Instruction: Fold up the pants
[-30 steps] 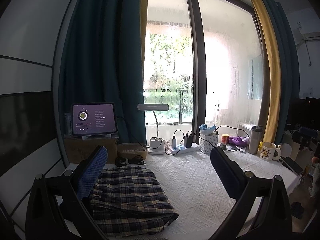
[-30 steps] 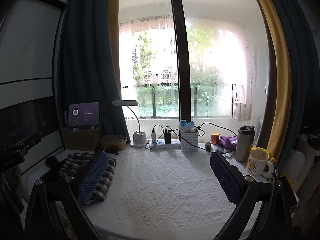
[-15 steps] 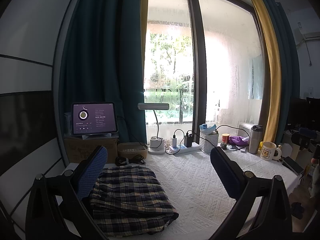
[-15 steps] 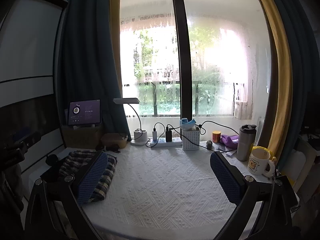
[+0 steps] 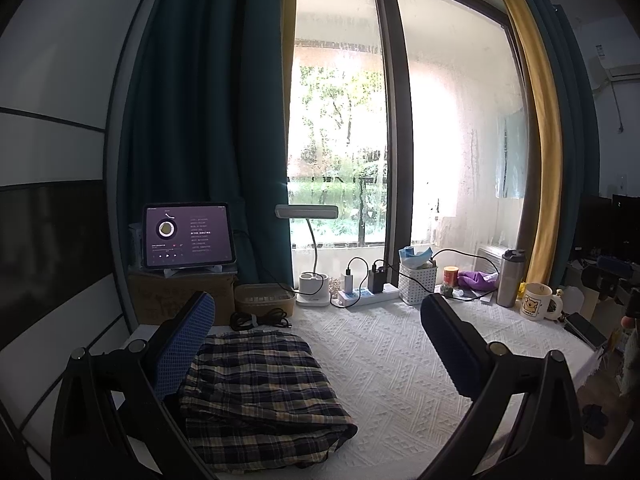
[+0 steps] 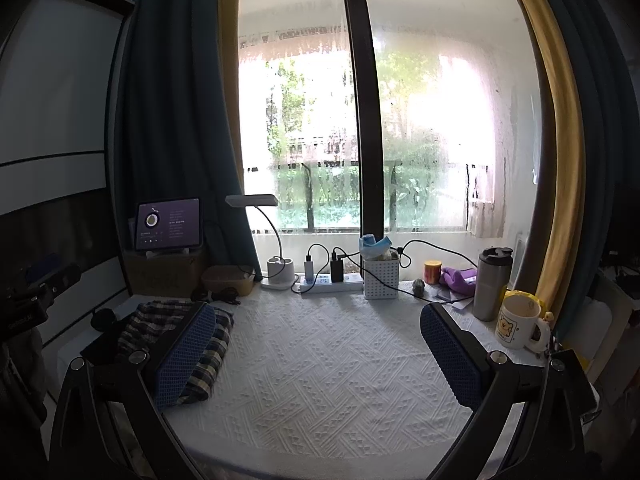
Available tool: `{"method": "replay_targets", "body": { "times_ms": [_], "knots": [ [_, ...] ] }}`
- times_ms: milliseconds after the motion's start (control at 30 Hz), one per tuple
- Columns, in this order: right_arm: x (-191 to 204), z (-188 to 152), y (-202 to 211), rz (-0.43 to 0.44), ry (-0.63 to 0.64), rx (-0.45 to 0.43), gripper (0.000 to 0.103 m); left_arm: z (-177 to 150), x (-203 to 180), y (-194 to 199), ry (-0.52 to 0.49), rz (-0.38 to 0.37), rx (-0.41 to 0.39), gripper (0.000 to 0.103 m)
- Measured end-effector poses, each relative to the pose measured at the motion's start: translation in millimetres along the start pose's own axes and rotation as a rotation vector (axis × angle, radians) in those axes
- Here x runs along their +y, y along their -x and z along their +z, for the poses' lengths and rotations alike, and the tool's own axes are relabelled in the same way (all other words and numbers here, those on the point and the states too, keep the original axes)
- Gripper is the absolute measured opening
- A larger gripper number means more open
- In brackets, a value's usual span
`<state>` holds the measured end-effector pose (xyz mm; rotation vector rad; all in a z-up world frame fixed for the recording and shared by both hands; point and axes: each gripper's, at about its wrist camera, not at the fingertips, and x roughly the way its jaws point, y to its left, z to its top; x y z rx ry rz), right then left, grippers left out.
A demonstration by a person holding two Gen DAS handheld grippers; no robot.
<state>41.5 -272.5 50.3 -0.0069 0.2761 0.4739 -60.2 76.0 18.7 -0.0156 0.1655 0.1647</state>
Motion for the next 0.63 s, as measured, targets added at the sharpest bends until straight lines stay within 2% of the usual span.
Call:
{"method": "replay_targets", "body": {
  "times_ms": [633],
  "knots": [
    [0.7,-1.5,-0.9,0.0,0.001,0.002,0.103,0.6,-2.2,2.6,-0.004,-0.017,-0.002,0.102]
  ]
}}
